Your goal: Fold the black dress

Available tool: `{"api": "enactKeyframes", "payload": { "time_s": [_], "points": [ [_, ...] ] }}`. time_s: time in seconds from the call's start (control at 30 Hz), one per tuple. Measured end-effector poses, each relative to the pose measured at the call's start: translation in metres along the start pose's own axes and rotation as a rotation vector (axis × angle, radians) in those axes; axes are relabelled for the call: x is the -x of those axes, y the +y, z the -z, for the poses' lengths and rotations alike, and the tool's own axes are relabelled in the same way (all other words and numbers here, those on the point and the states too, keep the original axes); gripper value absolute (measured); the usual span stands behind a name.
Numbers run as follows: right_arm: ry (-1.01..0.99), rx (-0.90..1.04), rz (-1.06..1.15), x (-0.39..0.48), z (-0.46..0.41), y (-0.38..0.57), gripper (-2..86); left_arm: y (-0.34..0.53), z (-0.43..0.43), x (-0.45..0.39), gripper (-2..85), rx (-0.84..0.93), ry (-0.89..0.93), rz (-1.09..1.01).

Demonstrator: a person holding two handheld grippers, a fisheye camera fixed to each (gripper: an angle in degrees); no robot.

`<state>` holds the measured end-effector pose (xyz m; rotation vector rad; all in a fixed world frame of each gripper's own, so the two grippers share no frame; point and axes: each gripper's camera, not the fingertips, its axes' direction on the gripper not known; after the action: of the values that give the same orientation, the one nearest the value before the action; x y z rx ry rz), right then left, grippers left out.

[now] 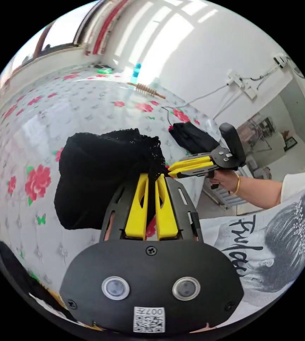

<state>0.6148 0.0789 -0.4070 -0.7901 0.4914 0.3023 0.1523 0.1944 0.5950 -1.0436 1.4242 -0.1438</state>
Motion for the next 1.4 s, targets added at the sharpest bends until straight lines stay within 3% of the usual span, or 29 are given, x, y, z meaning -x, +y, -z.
{"api": "enactKeyframes", "payload": {
  "time_s": [0.17, 0.37, 0.53, 0.67, 0.8, 0.87, 1.0, 1.13, 1.23, 1.4],
  "points": [
    [-0.011, -0.029, -0.177, -0.058, -0.002, 0.040, 8.0, -0.060, -0.085, -0.039, 7.3, 0.149, 0.009, -0.185],
    [-0.032, -0.147, -0.189, -0.089, 0.003, 0.047, 7.7, -0.028, -0.040, -0.064, 11.2, -0.083, 0.105, -0.251],
    [-0.117, -0.244, 0.049, -0.061, 0.004, 0.008, 7.7, 0.029, -0.007, 0.008, 9.5, -0.174, -0.152, 0.213],
    [-0.111, -0.220, 0.284, -0.009, -0.031, -0.028, 7.8, 0.051, -0.002, 0.055, 8.8, -0.226, -0.220, 0.496],
    [0.164, -0.059, 0.231, -0.015, -0.096, -0.048, 6.9, 0.026, -0.033, 0.079, 9.0, -0.165, -0.216, 0.523],
    [0.239, 0.125, 0.144, -0.054, -0.146, -0.045, 6.1, 0.008, -0.052, 0.090, 9.1, -0.118, -0.210, 0.531],
    [0.031, 0.088, 0.024, -0.103, -0.140, -0.031, 5.4, -0.025, -0.095, 0.110, 9.4, 0.027, -0.231, 0.511],
    [-0.136, -0.155, 0.008, -0.130, -0.071, 0.004, 4.9, -0.015, -0.066, 0.119, 9.2, -0.099, -0.197, 0.537],
    [-0.135, -0.114, 0.052, -0.141, -0.060, 0.041, 4.5, 0.013, -0.038, 0.129, 8.7, -0.185, -0.159, 0.600],
    [-0.150, 0.055, 0.135, -0.141, -0.097, 0.075, 3.8, 0.045, -0.027, 0.138, 8.5, -0.148, -0.147, 0.640]
  ]
}}
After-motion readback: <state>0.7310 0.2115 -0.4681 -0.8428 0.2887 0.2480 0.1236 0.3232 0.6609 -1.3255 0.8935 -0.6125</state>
